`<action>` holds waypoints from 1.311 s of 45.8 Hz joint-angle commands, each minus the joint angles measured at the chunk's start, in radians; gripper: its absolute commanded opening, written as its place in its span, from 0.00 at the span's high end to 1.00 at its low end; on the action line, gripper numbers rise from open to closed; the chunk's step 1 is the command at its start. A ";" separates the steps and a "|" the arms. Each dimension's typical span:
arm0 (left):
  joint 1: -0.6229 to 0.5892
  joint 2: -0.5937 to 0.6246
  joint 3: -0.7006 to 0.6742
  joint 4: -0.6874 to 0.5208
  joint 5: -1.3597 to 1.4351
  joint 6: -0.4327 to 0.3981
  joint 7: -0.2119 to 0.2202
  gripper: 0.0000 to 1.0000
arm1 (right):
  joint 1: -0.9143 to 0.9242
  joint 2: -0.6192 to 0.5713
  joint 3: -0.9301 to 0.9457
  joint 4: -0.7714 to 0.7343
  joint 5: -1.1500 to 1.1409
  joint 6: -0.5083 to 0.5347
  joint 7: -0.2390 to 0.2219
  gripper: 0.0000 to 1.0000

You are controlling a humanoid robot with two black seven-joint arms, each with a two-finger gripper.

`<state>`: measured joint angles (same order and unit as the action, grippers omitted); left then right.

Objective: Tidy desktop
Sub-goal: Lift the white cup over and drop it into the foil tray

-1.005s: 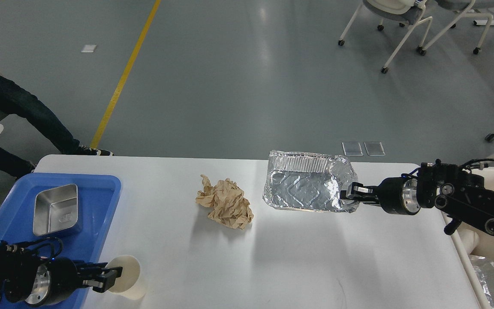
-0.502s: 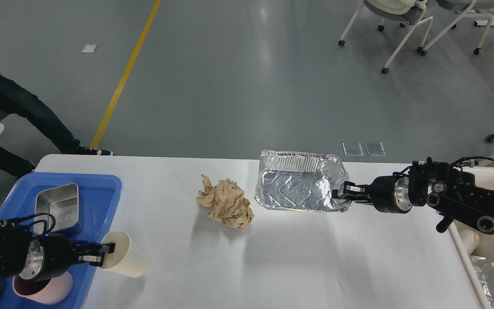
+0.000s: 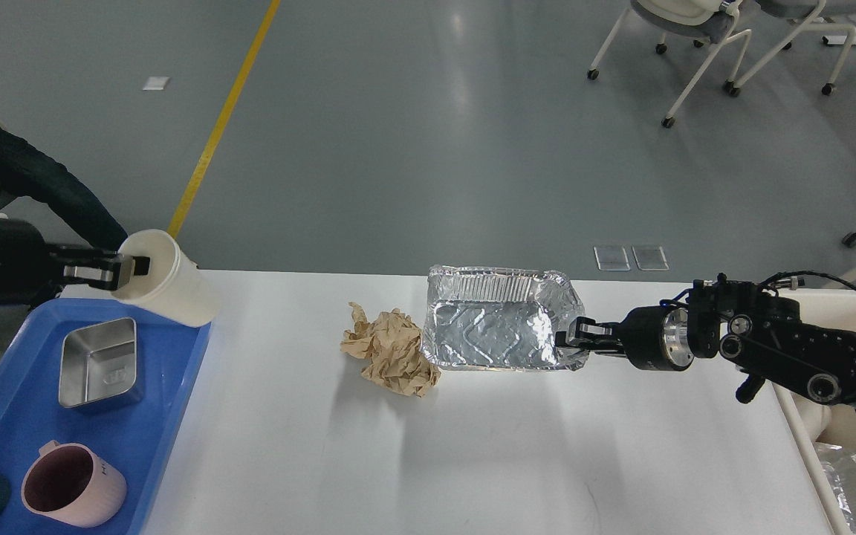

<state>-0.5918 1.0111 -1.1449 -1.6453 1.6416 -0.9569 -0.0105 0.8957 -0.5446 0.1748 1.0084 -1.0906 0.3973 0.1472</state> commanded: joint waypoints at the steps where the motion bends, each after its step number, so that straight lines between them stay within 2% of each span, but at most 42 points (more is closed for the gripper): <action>1: -0.137 -0.046 0.011 0.025 -0.003 -0.003 0.007 1.00 | -0.004 0.003 0.000 0.003 0.001 0.000 0.000 1.00; 6: -0.250 -0.164 0.074 0.077 -0.003 -0.003 0.015 0.99 | -0.011 0.022 -0.002 0.003 0.003 0.002 0.000 1.00; 17: -0.479 -0.439 0.356 0.225 0.026 -0.003 0.056 0.98 | -0.008 0.037 0.000 0.006 0.003 0.002 0.000 1.00; 22: -0.496 -0.578 0.416 0.297 0.102 -0.003 0.069 0.98 | -0.006 0.041 0.000 0.006 0.003 0.002 0.002 1.00; 31: -0.500 -0.732 0.439 0.360 0.165 -0.003 0.073 0.98 | -0.006 0.040 -0.002 0.013 0.003 0.002 0.003 1.00; 52: -0.496 -0.746 0.462 0.371 0.178 -0.003 0.075 0.98 | -0.003 0.040 -0.002 0.016 0.001 0.000 0.003 1.00; 60: -0.485 -0.810 0.496 0.444 0.218 -0.003 0.080 0.98 | -0.004 0.035 0.000 0.027 0.001 -0.001 0.003 1.00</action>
<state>-1.0830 0.2473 -0.6770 -1.2503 1.8455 -0.9599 0.0677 0.8927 -0.5058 0.1735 1.0275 -1.0891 0.3966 0.1500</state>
